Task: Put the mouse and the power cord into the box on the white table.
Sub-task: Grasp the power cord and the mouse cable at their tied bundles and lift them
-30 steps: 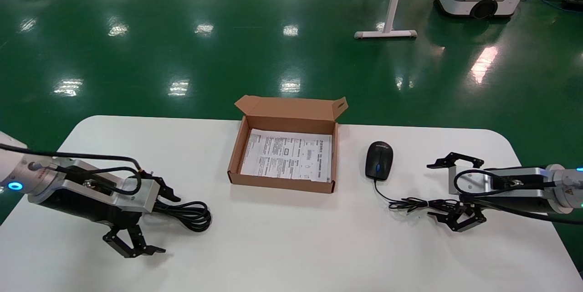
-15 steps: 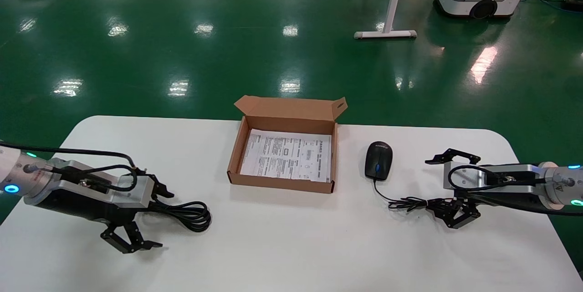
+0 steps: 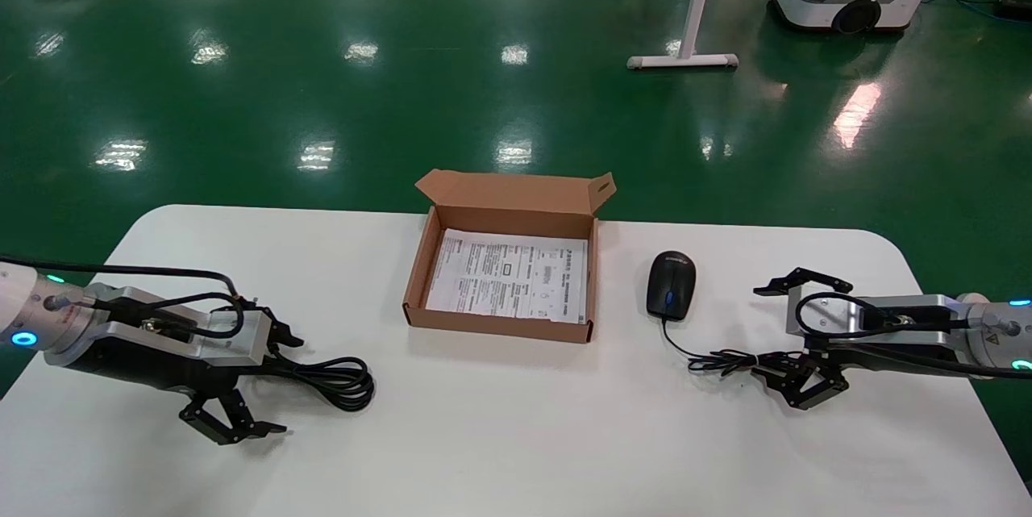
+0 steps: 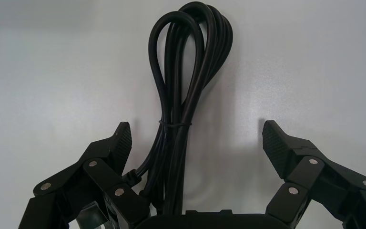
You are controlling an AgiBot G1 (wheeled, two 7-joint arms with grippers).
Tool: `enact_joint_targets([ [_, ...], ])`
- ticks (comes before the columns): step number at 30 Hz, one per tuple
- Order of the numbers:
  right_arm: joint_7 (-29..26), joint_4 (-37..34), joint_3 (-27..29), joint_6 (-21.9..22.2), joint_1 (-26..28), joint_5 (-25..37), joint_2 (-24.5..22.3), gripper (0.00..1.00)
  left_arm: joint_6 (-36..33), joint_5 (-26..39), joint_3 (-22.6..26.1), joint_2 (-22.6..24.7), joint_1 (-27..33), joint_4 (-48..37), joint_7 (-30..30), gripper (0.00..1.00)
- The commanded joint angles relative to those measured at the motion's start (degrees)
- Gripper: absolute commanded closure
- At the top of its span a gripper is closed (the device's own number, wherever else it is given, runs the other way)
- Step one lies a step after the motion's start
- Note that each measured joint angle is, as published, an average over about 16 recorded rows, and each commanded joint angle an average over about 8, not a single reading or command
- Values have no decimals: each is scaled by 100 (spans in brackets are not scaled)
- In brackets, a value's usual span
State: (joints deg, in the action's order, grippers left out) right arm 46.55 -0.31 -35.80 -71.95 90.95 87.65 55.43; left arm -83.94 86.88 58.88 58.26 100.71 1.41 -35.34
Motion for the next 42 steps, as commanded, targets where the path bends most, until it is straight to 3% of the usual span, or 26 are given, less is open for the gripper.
enact_joint_targets([
  [1, -11, -17, 3, 1, -3, -6, -1, 100, 5, -2, -2, 5, -2, -27, -16, 100],
  [42, -6, 3, -2, 4, -15, 15, -5, 100, -11, -19, -8, -4, -10, 16, -5, 100],
])
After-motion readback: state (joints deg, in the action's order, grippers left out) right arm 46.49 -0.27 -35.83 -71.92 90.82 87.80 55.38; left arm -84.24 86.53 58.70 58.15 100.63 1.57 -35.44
